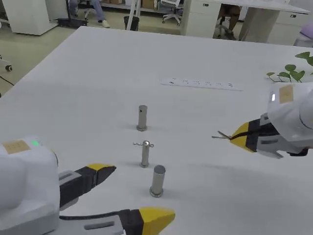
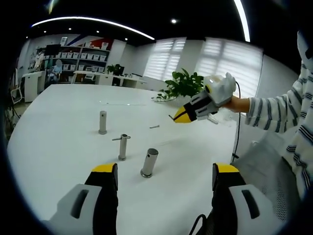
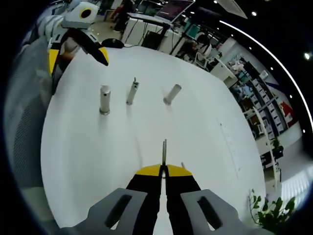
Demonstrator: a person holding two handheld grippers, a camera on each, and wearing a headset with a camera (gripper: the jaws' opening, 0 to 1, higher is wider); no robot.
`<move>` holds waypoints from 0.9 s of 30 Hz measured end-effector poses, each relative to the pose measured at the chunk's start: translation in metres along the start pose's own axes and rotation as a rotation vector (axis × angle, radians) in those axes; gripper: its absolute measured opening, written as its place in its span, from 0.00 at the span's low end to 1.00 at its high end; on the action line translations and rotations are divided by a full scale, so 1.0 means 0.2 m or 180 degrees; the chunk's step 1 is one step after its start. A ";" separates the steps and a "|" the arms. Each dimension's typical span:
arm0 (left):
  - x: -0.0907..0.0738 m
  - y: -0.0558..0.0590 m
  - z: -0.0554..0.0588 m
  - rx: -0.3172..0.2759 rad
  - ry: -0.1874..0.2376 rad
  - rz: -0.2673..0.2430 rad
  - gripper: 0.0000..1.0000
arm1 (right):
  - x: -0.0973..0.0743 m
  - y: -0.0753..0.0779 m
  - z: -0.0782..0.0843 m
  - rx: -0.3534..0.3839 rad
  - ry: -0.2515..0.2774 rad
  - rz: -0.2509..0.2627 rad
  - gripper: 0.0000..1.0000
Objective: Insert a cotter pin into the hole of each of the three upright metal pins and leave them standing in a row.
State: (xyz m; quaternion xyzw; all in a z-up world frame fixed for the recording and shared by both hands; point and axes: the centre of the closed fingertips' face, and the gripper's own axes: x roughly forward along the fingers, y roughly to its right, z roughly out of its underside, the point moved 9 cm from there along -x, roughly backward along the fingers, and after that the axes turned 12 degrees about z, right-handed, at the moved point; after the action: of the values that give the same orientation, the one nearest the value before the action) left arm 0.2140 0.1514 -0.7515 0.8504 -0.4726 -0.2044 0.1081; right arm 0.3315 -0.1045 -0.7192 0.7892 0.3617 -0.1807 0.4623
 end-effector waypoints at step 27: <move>0.18 0.03 -0.16 -0.0193 0.0116 0.0520 0.41 | -0.15 -0.24 -0.21 -0.0342 0.0575 0.0116 0.02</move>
State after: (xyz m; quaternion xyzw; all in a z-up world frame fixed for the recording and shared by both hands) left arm 0.2419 0.1171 -0.7293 0.8089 -0.5319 -0.1937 0.1587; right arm 0.2731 -0.0650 -0.7079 0.7828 0.3967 -0.0806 0.4726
